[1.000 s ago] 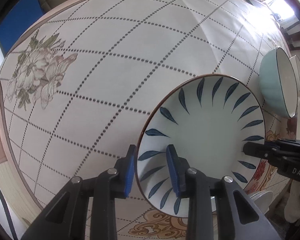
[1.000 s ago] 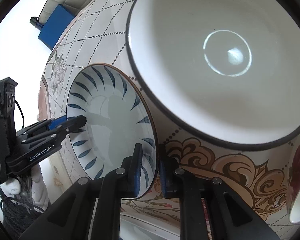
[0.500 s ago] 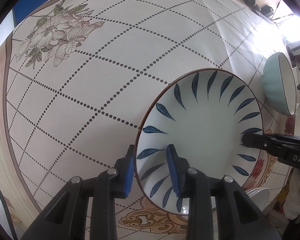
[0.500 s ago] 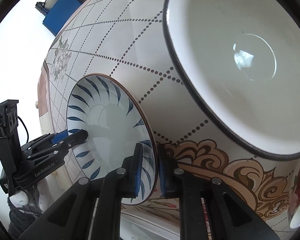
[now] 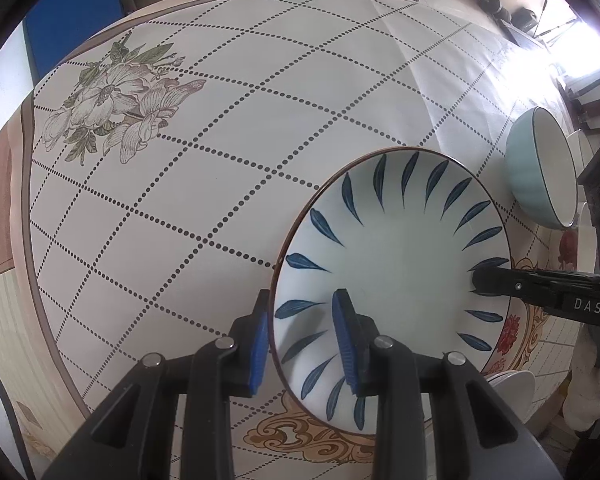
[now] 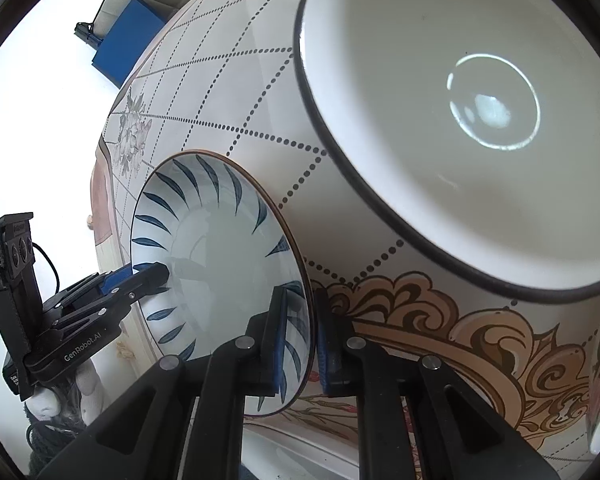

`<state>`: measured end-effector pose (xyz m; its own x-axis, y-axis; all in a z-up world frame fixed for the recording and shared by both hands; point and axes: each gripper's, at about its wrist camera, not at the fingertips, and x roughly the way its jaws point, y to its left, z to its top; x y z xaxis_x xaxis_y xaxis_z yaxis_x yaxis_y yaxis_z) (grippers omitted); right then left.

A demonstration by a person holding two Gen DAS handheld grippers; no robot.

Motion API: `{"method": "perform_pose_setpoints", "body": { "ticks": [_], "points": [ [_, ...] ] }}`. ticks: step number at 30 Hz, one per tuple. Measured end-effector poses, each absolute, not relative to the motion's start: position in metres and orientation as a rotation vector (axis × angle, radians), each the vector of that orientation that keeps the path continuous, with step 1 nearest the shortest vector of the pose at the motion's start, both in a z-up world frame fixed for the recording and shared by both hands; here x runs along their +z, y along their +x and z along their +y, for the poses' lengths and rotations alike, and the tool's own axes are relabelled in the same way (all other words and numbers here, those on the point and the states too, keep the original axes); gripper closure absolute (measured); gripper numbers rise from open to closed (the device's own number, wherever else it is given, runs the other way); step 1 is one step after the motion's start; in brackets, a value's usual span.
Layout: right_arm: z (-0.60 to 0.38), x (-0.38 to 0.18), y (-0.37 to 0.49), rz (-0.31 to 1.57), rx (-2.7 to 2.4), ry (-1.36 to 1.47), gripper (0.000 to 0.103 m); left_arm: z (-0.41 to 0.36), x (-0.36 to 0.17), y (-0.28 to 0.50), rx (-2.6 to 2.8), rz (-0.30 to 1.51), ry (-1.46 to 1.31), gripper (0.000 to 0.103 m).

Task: Organize plates and bowls
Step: 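Lift the blue-striped plate with both grippers and lower it onto the white plate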

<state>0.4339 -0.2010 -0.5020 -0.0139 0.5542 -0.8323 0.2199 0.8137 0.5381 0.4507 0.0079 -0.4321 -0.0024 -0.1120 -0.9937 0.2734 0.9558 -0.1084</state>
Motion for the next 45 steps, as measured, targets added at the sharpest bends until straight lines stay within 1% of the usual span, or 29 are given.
{"method": "perform_pose_setpoints", "body": {
  "ticks": [6, 14, 26, 35, 45],
  "points": [
    [-0.208, -0.488, 0.432, 1.577, 0.288, 0.634, 0.088, 0.008, -0.418, 0.45, -0.317, 1.529, 0.113, 0.076],
    [-0.223, -0.456, 0.42, 1.54, 0.292, 0.631, 0.089, 0.012, -0.386, 0.445, -0.345, 1.488, 0.098, 0.076],
    [-0.246, -0.411, 0.361, 1.507, 0.308, 0.621, 0.089, 0.003, -0.348, 0.401, -0.384, 1.431, 0.103, 0.076],
    [-0.261, -0.401, 0.306, 1.528, 0.322, 0.596, 0.089, -0.009, -0.348, 0.349, -0.394, 1.43, 0.113, 0.076],
    [-0.267, -0.419, 0.245, 1.589, 0.326, 0.573, 0.089, -0.01, -0.37, 0.283, -0.382, 1.49, 0.087, 0.076]
  ]
}}
